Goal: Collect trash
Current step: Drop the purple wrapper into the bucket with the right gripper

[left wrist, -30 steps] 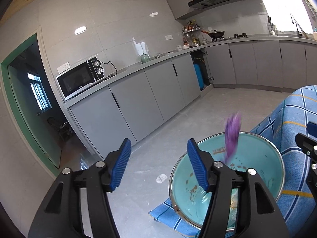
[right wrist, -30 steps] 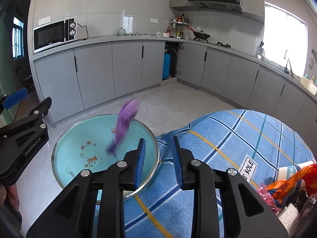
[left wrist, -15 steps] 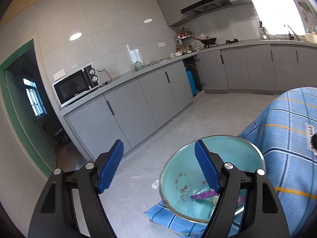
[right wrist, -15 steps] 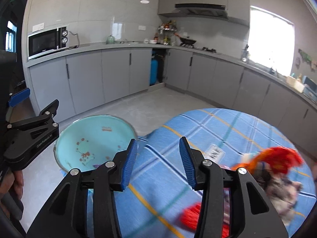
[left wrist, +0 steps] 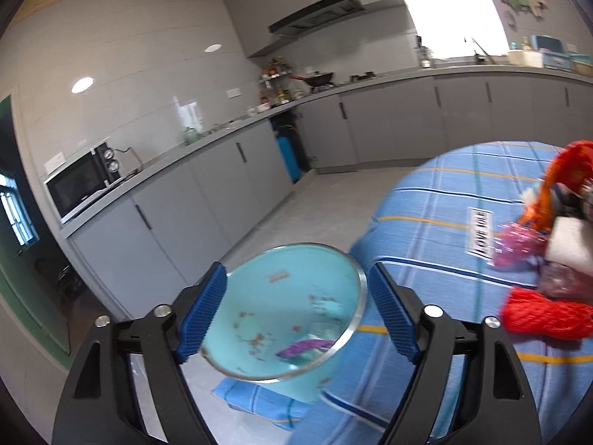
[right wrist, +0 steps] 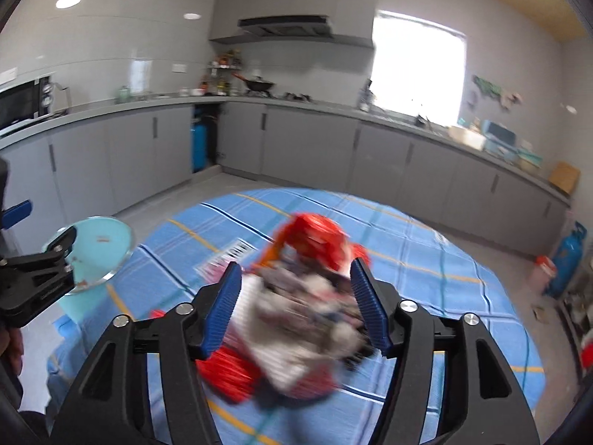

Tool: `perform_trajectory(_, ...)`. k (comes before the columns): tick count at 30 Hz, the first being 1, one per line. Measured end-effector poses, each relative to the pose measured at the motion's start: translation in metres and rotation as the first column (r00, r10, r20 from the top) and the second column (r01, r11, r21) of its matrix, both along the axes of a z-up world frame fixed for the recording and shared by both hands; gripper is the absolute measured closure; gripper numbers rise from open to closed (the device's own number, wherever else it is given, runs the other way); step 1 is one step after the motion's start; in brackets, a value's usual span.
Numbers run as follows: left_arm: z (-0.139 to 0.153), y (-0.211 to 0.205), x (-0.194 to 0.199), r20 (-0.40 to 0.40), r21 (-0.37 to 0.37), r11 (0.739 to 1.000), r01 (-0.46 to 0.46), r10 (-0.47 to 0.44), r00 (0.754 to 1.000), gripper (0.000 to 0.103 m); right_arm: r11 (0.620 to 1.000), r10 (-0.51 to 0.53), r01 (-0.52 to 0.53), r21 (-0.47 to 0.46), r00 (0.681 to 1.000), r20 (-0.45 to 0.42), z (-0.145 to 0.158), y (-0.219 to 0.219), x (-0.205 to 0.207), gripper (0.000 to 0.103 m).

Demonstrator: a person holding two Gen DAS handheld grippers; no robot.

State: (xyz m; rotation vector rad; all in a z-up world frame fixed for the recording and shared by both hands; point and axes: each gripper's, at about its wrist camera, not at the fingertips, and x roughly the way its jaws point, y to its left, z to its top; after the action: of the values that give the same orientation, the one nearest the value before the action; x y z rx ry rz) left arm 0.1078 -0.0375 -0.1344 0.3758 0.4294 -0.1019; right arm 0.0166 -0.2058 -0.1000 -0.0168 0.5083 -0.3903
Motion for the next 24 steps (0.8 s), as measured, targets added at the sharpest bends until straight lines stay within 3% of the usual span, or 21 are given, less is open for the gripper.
perform_trajectory(2,-0.002,-0.010,-0.007,0.004,0.011,1.000,0.021,-0.021,1.000,0.022,1.000,-0.013,0.013,0.013,1.000,-0.005,-0.005,-0.009,-0.004,0.038)
perform_trajectory(4,-0.004,-0.020,-0.013,0.004,0.019,0.999,0.043,-0.043,0.999,0.021,1.000,-0.021,0.021,0.014,1.000,-0.001,-0.010,-0.015,-0.005,0.028)
perform_trajectory(11,-0.003,-0.033,-0.023,0.017,0.037,0.997,0.067,-0.067,0.998,0.020,0.998,0.006,-0.005,0.063,1.000,-0.019,-0.023,-0.025,0.002,0.029)
perform_trajectory(14,-0.001,-0.033,-0.023,0.015,0.032,0.997,0.066,-0.067,0.998,0.020,0.996,0.025,-0.022,0.089,0.999,-0.032,-0.027,-0.027,0.004,0.046)
perform_trajectory(16,-0.002,-0.034,-0.024,0.013,0.033,0.997,0.069,-0.070,0.997,0.020,0.992,0.056,-0.051,0.112,0.997,-0.051,-0.029,-0.027,0.005,0.082)
perform_trajectory(21,0.001,-0.034,-0.025,0.016,0.031,0.997,0.076,-0.077,0.997,0.020,0.992,0.096,-0.092,0.089,0.994,-0.044,-0.023,-0.012,0.001,0.096)
perform_trajectory(24,0.006,-0.032,-0.026,0.024,0.021,0.997,0.078,-0.078,0.997,0.020,0.990,0.117,-0.116,0.076,0.993,-0.011,-0.015,-0.003,-0.008,0.097)
